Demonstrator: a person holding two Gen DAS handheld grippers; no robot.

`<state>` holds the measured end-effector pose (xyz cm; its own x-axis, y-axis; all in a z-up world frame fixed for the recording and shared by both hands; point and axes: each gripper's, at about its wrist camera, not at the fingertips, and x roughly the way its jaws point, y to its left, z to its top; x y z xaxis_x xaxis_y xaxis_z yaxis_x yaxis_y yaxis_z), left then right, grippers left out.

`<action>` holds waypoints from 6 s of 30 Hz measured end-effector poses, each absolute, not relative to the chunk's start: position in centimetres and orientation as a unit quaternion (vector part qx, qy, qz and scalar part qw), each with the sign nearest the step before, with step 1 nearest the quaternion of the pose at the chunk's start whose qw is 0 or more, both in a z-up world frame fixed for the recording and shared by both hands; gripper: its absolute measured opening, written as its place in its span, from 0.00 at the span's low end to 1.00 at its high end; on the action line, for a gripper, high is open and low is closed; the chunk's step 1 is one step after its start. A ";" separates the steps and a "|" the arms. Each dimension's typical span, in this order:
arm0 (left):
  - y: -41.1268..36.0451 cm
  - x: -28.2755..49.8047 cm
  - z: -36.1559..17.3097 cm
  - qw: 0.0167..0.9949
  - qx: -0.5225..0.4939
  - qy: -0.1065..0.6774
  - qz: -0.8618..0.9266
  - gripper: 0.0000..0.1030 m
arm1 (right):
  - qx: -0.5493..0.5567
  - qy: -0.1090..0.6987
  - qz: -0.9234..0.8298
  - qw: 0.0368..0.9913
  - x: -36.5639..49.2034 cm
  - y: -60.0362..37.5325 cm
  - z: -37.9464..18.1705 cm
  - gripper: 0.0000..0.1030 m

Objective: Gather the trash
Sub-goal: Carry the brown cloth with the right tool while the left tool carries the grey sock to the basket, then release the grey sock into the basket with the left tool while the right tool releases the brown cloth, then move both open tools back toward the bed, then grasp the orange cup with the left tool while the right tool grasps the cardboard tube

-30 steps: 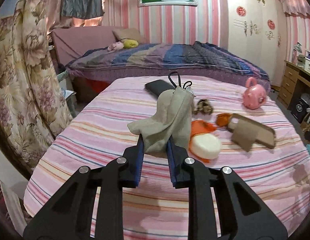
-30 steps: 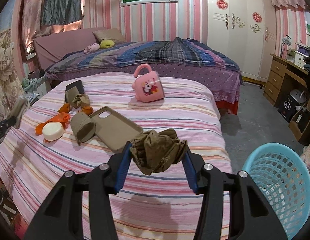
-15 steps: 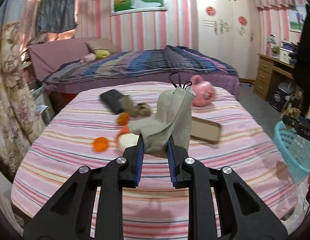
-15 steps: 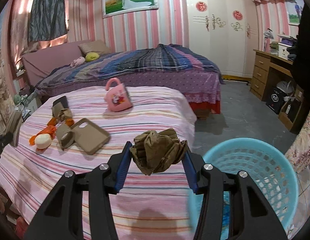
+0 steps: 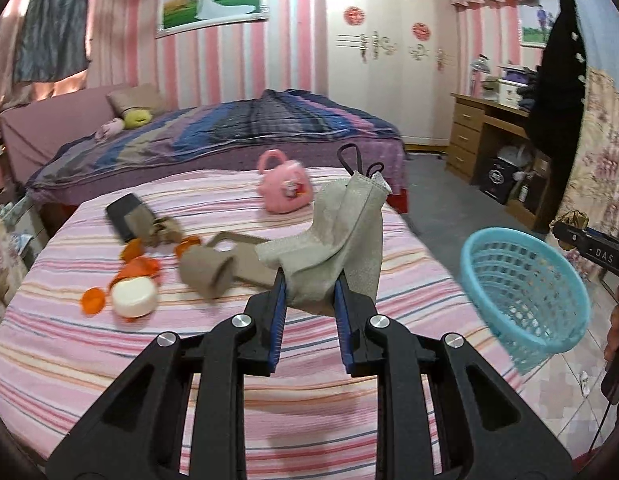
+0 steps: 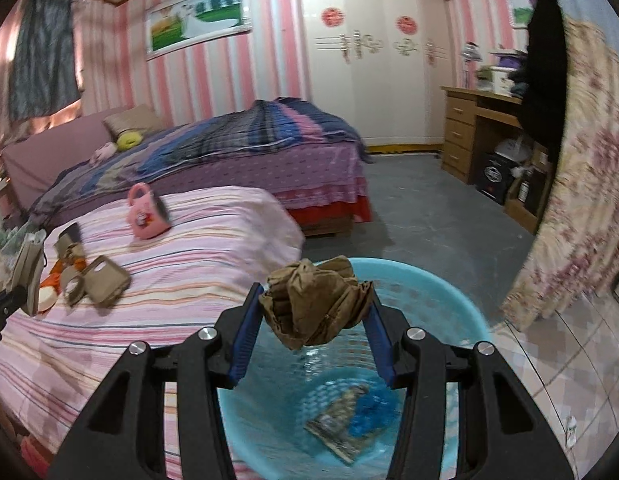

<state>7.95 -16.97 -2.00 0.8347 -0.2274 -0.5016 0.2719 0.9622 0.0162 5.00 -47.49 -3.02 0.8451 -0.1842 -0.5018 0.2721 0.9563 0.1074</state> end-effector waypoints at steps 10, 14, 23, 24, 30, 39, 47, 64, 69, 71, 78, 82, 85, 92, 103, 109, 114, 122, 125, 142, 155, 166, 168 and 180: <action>-23.3 7.4 -1.5 0.948 0.067 0.250 -0.186 0.21 | 0.080 0.256 -0.179 0.947 2.9 -52.3 -3.2 0.47; -26.3 6.9 -1.0 0.945 0.082 0.239 -0.209 0.21 | 0.083 0.261 -0.186 0.944 2.1 -53.9 -3.5 0.47; -32.5 7.0 -0.8 0.936 0.093 0.232 -0.250 0.21 | 0.099 0.266 -0.201 0.938 1.9 -56.2 -4.4 0.47; -33.0 7.1 -0.9 0.935 0.093 0.232 -0.252 0.21 | 0.101 0.265 -0.202 0.937 2.0 -56.3 -4.4 0.47; -35.7 9.0 -2.5 0.927 0.085 0.252 -0.265 0.22 | 0.112 0.264 -0.209 0.935 2.2 -56.9 -4.8 0.47; -36.9 11.1 -5.6 0.920 0.087 0.271 -0.269 0.29 | 0.111 0.277 -0.211 0.931 3.3 -56.7 -5.7 0.47; -35.7 10.8 -5.0 0.934 0.100 0.239 -0.245 0.82 | 0.108 0.279 -0.212 0.930 3.8 -56.7 -5.7 0.47; -27.5 12.4 -3.4 0.954 0.086 0.238 -0.161 0.95 | 0.090 0.275 -0.197 0.937 5.7 -53.9 -5.4 0.48; -25.6 12.1 -3.0 0.958 0.086 0.231 -0.143 0.95 | 0.078 0.275 -0.200 0.937 6.2 -52.8 -5.3 0.71; -24.8 11.8 -2.7 0.961 0.084 0.226 -0.136 0.95 | 0.072 0.277 -0.206 0.936 6.3 -52.3 -5.3 0.78; -21.4 11.4 -1.8 0.967 0.074 0.217 -0.115 0.95 | 0.064 0.275 -0.218 0.934 6.6 -50.8 -5.0 0.91; -18.8 11.5 -1.5 0.968 0.060 0.220 -0.101 0.95 | 0.060 0.274 -0.213 0.936 7.0 -49.8 -4.7 0.91; -16.9 11.6 -1.2 0.970 0.053 0.219 -0.088 0.95 | 0.056 0.271 -0.206 0.939 7.3 -48.5 -4.3 0.91; -12.2 11.4 -0.8 0.974 0.035 0.217 -0.059 0.95 | 0.049 0.257 -0.179 0.948 8.2 -45.2 -3.6 0.92; -3.8 11.8 -1.9 0.972 0.022 0.233 0.000 0.95 | 0.005 0.262 -0.120 0.957 10.5 -37.7 -3.2 0.92; 0.2 12.2 -3.4 0.968 0.008 0.251 0.027 0.95 | 0.000 0.269 -0.097 0.958 11.5 -34.6 -3.2 0.92; 3.4 12.3 -4.5 0.964 -0.010 0.263 0.045 0.95 | -0.014 0.270 -0.082 0.959 12.6 -31.6 -3.4 0.92; 5.5 13.6 -6.8 0.954 0.005 0.294 0.065 0.95 | -0.028 0.277 -0.062 0.958 13.8 -28.8 -3.6 0.92; 6.1 14.1 -7.6 0.950 0.020 0.304 0.068 0.95 | -0.032 0.281 -0.052 0.958 14.3 -27.5 -3.8 0.92; 8.4 20.8 -9.8 0.920 0.034 0.390 0.026 0.77 | -0.054 0.299 -0.020 0.953 17.2 -22.2 -5.2 0.92; 8.4 22.6 -10.6 0.909 0.004 0.415 -0.030 0.44 | -0.034 0.325 0.012 0.945 19.1 -19.8 -6.4 0.92; 8.8 21.4 -9.7 0.922 0.007 0.387 -0.015 0.38 | -0.046 0.335 0.071 0.939 20.5 -15.0 -7.5 0.92; 9.0 20.6 -9.4 0.927 0.019 0.375 -0.001 0.38 | -0.048 0.338 0.079 0.937 20.8 -14.3 -7.7 0.92; 13.7 17.4 -7.5 0.934 0.022 0.350 0.061 0.38 | -0.028 0.365 0.104 0.925 23.6 -12.0 -8.9 0.89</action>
